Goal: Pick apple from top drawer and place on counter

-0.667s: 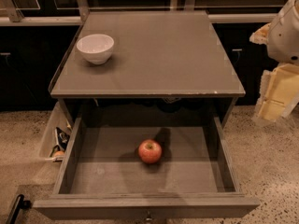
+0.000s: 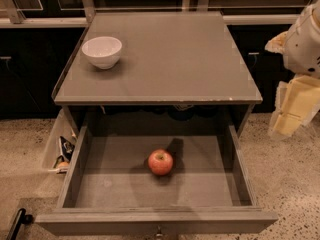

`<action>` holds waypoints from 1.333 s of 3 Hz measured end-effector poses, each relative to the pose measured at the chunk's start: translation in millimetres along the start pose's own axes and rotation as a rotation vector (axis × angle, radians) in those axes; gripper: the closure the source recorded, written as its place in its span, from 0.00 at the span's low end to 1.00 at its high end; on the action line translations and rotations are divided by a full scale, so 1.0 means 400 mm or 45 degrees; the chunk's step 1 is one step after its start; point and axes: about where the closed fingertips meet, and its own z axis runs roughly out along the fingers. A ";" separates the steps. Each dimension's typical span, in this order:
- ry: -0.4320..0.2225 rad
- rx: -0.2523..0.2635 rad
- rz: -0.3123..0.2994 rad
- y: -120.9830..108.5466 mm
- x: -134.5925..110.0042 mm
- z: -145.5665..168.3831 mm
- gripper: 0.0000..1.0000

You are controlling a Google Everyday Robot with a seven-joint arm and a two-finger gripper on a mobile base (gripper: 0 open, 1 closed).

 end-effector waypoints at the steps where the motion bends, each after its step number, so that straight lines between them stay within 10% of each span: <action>1: -0.015 -0.040 -0.011 0.038 -0.005 0.074 0.00; 4: -0.101 -0.207 0.034 0.145 -0.012 0.290 0.00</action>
Offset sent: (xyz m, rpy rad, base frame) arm -0.0236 0.0342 -0.1583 0.0787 0.1917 0.0637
